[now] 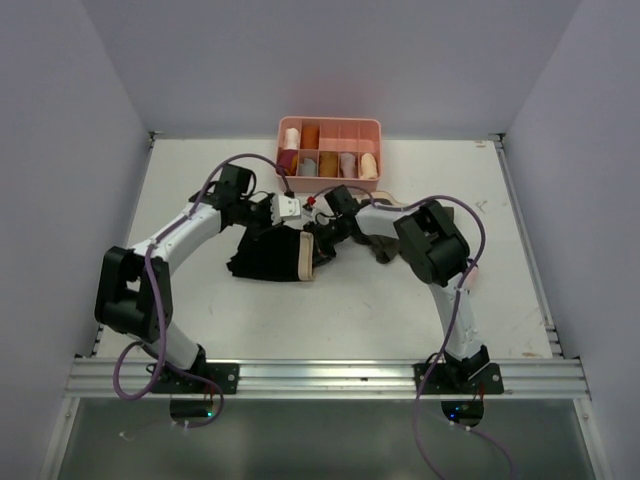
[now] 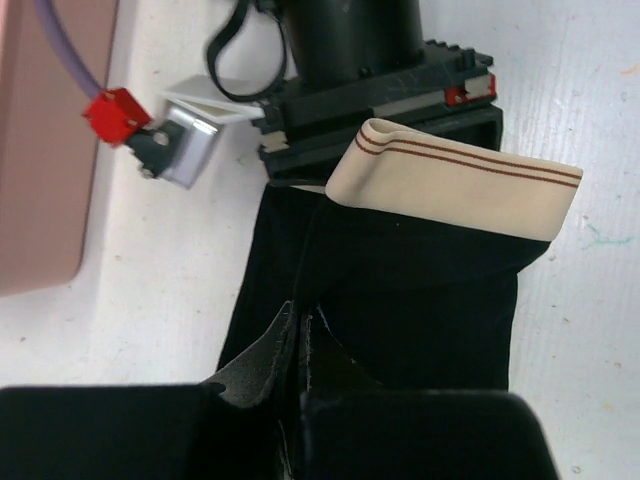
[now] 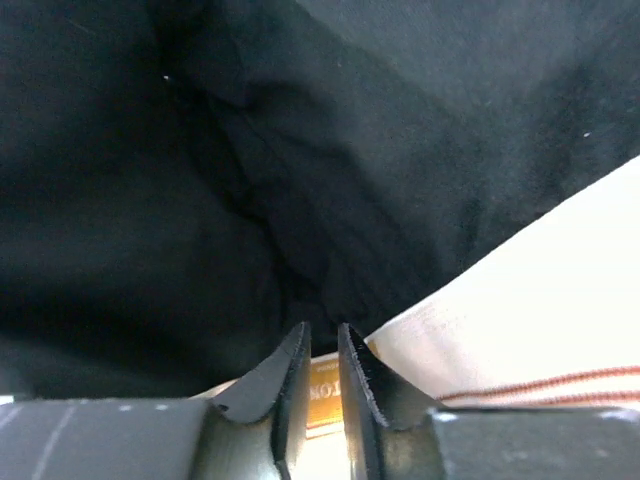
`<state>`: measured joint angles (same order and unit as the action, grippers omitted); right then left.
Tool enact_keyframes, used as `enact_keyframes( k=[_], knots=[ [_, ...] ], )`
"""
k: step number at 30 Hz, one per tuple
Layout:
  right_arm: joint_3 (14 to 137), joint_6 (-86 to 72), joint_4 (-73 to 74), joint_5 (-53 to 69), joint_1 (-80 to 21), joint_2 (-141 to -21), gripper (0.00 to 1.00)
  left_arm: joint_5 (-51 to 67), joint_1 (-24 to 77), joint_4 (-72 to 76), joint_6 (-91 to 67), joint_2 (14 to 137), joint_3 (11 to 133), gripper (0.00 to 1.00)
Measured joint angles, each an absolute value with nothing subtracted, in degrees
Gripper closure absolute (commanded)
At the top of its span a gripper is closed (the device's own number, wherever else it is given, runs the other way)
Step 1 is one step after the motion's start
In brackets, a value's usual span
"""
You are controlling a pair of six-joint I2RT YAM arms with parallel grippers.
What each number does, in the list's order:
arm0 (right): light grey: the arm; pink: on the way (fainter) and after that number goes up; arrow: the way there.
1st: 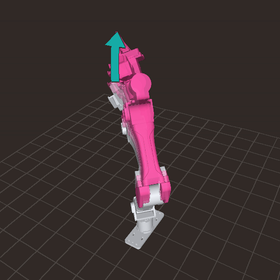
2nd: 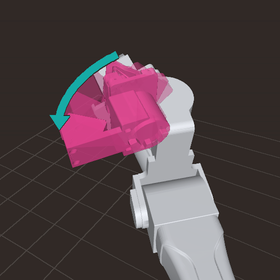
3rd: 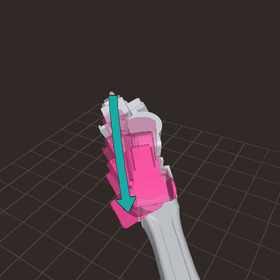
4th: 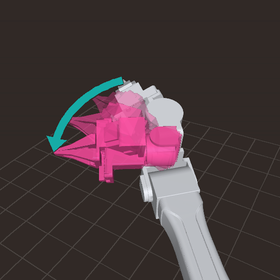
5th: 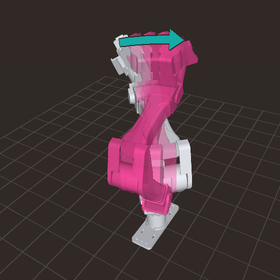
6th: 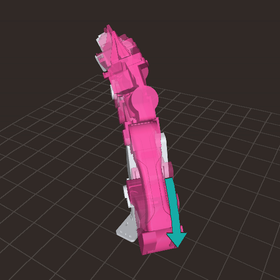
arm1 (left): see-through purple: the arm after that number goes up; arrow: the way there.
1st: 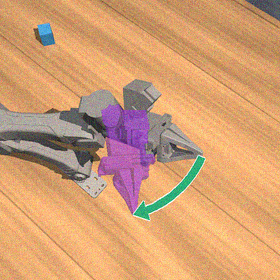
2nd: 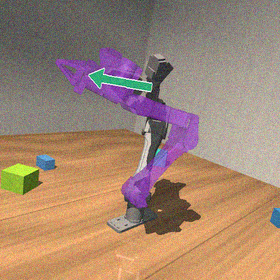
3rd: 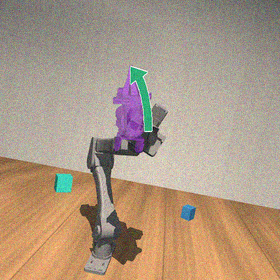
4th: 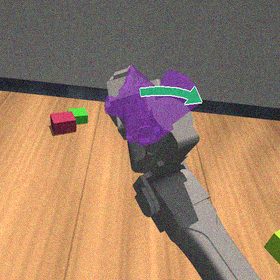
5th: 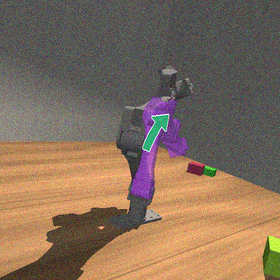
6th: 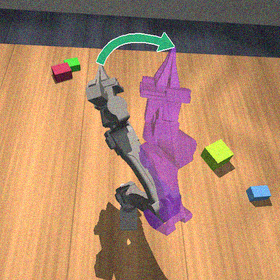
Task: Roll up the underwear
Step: Fold the underwear
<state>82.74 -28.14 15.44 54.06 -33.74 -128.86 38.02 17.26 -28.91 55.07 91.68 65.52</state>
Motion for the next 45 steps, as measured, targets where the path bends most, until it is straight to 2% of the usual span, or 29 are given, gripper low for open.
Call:
enact_keyframes(
  k=[5, 12, 25, 31, 35, 45],
  knots=[
    [86.1, -25.8, 20.1, 51.9, -33.3, -128.1, 0.73, 38.4, 17.3, -29.4, 55.3, 91.7, 63.9, 1.00],
    [89.2, -23.9, 23.8, 49.5, -32.8, -127.5, 0.73, 38.8, 17.3, -29.5, 56.1, 91.0, 63.9, 1.00],
    [96.3, -22.4, 26.2, 45.3, -29.3, -126.5, 0.77, 39.0, 17.3, -29.8, 56.6, 89.5, 63.9, 1.00],
    [97.9, -21.5, 26.1, 42.5, -29.2, -130.7, 0.78, 39.0, 17.3, -29.7, 56.6, 89.5, 63.9, 1.00],
    [98.7, -21.6, 26.3, 44.5, -29.2, -134.8, 0.80, 39.0, 17.3, -29.8, 56.6, 89.8, 64.1, 1.00],
    [99.7, -20.3, 26.6, 45.7, -29.2, -135.5, 0.81, 38.1, 17.3, -27.4, 56.6, 94.0, 65.9, 1.00]
  ],
)
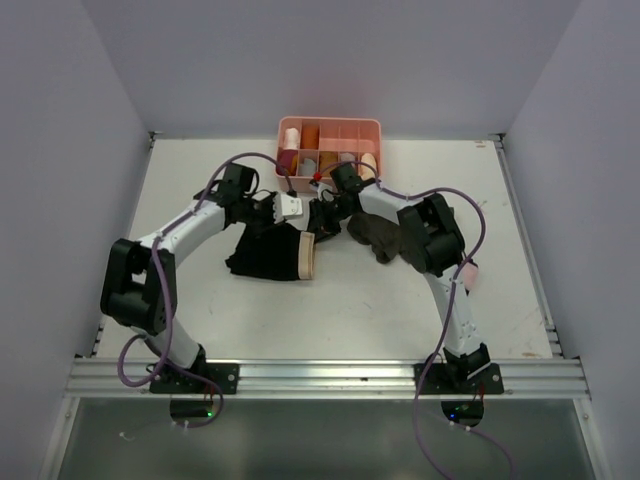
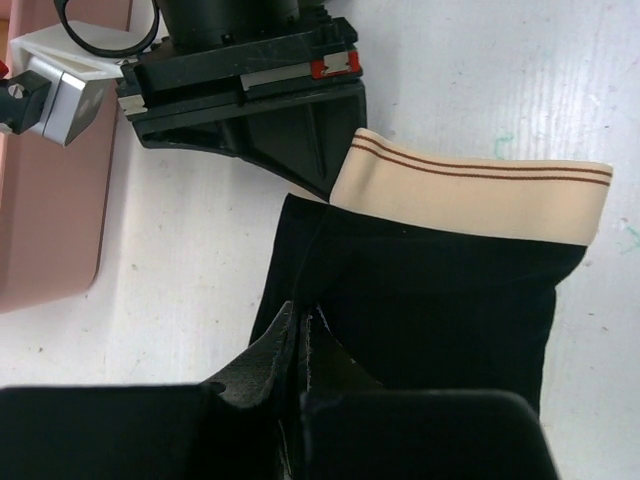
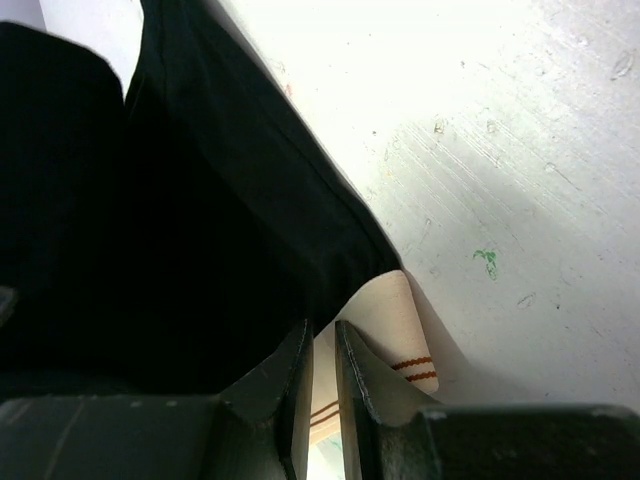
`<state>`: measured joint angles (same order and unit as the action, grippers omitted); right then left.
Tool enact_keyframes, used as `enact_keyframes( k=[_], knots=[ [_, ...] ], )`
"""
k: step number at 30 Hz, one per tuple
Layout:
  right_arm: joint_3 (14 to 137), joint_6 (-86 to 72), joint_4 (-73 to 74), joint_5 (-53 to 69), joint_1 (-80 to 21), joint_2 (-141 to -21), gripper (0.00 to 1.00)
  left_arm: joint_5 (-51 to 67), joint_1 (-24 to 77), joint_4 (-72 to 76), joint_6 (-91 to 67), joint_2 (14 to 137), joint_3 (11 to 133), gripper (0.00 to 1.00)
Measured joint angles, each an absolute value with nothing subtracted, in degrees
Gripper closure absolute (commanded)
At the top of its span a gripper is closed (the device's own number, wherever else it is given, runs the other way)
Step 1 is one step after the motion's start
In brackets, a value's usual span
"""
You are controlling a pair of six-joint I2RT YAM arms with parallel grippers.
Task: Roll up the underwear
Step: Fold the underwear
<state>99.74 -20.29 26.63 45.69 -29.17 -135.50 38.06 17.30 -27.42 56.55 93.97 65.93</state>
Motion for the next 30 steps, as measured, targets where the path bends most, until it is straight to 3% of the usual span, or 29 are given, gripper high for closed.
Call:
enact_keyframes(
  k=[23, 26, 30],
  knots=[
    [100.9, -19.4, 28.3, 47.5, -28.6, -136.5, 0.81, 35.0, 17.5, -17.6, 54.6, 105.9, 66.4, 1.00],
    [100.9, -19.4, 28.7, 47.5, -28.5, -136.4, 0.79, 34.4, 17.6, -17.2, 54.6, 106.8, 66.4, 1.00],
    [101.3, -19.1, 30.1, 47.1, -28.4, -136.1, 0.69, 33.5, 17.8, -16.6, 54.4, 108.3, 66.4, 1.00]
  ],
)
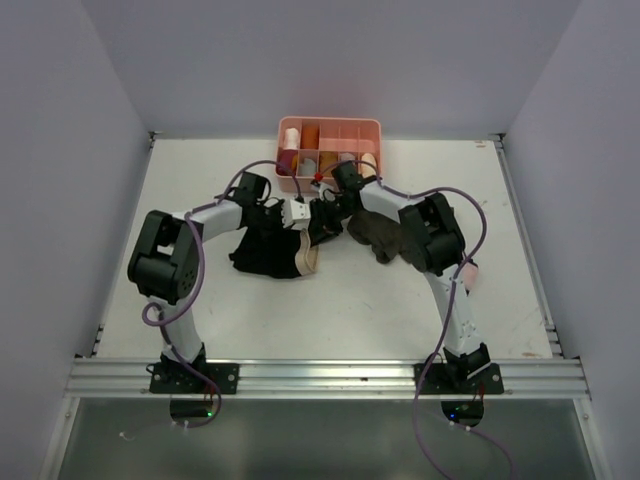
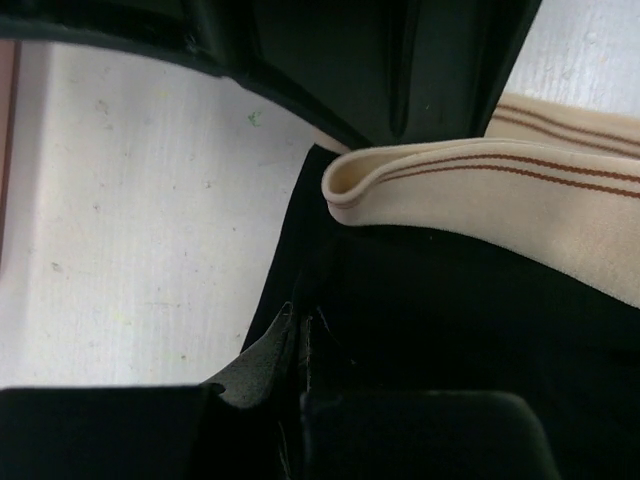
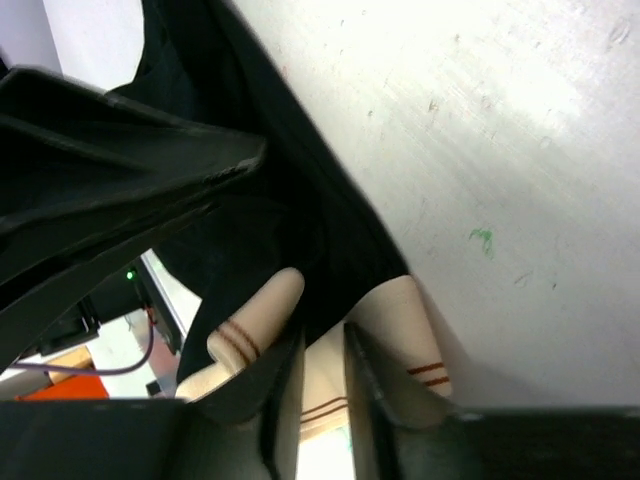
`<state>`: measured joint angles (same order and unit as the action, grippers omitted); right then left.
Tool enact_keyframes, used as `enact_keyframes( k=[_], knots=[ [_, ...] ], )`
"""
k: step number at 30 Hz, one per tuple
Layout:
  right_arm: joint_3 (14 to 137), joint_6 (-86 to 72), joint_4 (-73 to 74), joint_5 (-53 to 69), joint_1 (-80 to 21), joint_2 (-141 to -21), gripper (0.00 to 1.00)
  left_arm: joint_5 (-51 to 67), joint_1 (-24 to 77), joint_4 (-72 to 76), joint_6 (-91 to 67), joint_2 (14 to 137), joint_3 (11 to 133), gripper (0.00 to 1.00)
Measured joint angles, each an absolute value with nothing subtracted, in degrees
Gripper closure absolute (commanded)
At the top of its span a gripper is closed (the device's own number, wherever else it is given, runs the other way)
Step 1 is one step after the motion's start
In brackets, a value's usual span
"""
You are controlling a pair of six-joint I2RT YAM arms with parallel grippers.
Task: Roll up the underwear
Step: Fold the underwear
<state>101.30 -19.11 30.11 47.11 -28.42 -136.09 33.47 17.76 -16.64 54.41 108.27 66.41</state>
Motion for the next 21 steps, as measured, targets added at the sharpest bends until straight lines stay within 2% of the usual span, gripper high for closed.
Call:
enact_keyframes(
  k=[5, 12, 21],
  knots=[
    [102.5, -17.4, 34.0, 44.1, -27.7, -134.6, 0.54, 32.1, 17.8, -15.7, 53.3, 110.0, 66.4, 1.00],
    [102.9, -15.6, 39.5, 42.6, -24.1, -133.3, 0.53, 31.4, 17.8, -14.4, 51.5, 111.4, 68.0, 0.97],
    [100.5, -20.0, 35.4, 43.7, -21.6, -129.8, 0.55, 31.1, 17.9, -14.1, 50.9, 112.4, 69.3, 0.91]
  ],
)
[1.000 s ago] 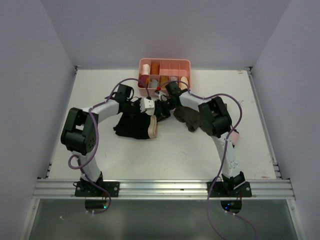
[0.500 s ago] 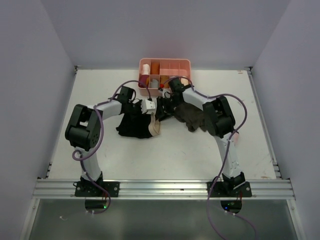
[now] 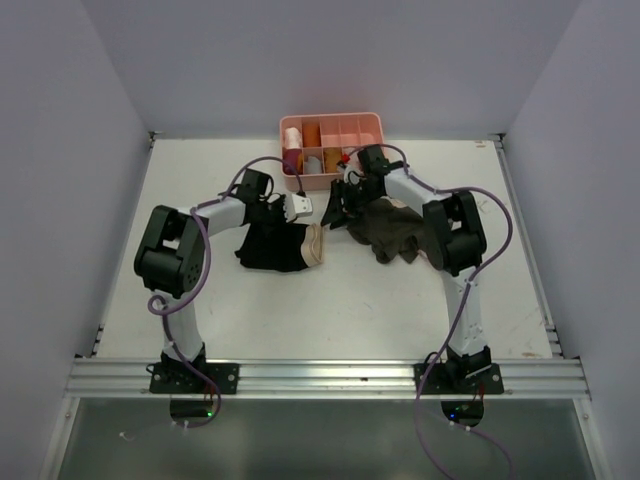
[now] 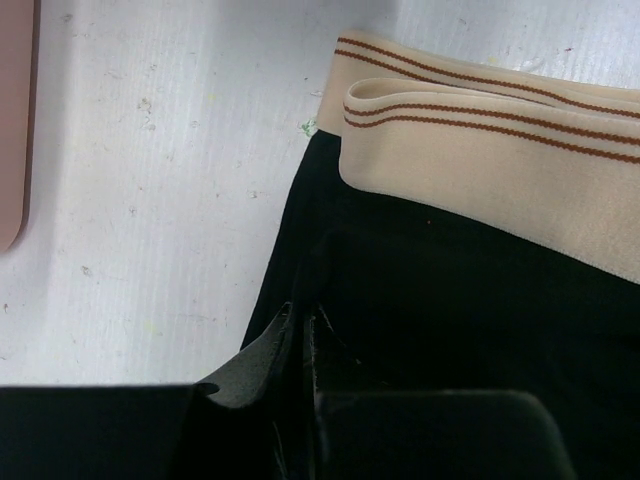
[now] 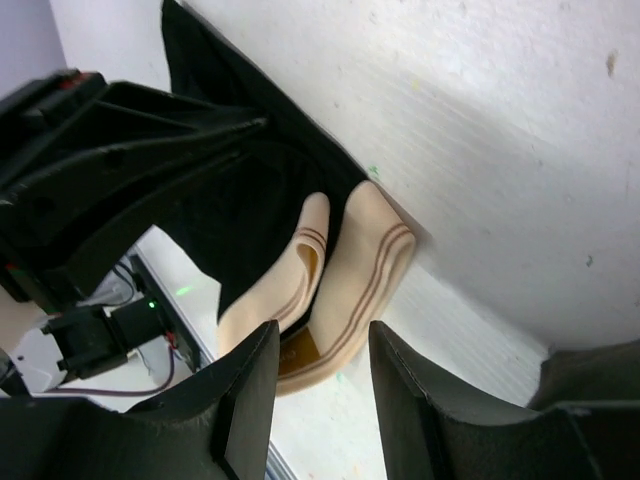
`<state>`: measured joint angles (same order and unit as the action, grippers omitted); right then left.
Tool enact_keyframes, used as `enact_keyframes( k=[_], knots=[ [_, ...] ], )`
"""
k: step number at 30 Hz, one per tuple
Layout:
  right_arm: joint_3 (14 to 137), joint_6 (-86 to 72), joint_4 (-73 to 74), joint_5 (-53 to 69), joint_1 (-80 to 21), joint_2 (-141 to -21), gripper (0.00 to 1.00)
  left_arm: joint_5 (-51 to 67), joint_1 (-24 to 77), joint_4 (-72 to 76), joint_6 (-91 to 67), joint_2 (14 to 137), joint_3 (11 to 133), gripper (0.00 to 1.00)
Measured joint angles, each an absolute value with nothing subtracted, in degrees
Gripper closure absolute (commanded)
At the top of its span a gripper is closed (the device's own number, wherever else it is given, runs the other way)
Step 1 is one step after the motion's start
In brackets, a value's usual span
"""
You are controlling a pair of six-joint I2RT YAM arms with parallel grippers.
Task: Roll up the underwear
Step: Fold the underwear
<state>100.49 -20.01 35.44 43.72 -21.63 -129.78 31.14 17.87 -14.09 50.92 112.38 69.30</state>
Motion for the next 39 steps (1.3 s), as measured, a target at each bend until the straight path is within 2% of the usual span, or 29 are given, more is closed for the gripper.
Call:
enact_keyframes(
  k=[15, 17, 18, 21, 25, 39],
  knots=[
    [100.7, -26.5, 31.6, 36.4, -26.5, -129.6, 0.57, 30.3, 18.2, -13.8, 50.4, 112.4, 69.3, 0.89],
    [100.7, -26.8, 31.1, 35.2, -27.1, -129.6, 0.62, 30.3, 18.2, -13.8, 50.3, 112.4, 69.3, 0.89],
    [100.7, -27.0, 30.8, 34.9, -27.3, -129.6, 0.68, 30.3, 18.2, -13.7, 50.3, 112.4, 69.3, 0.89],
    [100.6, -27.0, 30.3, 33.3, -27.8, -129.6, 0.78, 30.3, 18.2, -13.7, 50.1, 112.4, 69.3, 0.89],
    [100.6, -26.6, 30.3, 31.8, -27.9, -129.6, 0.99, 30.2, 18.2, -13.7, 50.1, 112.4, 69.3, 0.88],
    [98.9, -22.6, 30.8, 22.8, -27.9, -129.2, 1.00, 29.1, 18.5, -12.9, 50.0, 112.4, 69.3, 0.86]
  ],
)
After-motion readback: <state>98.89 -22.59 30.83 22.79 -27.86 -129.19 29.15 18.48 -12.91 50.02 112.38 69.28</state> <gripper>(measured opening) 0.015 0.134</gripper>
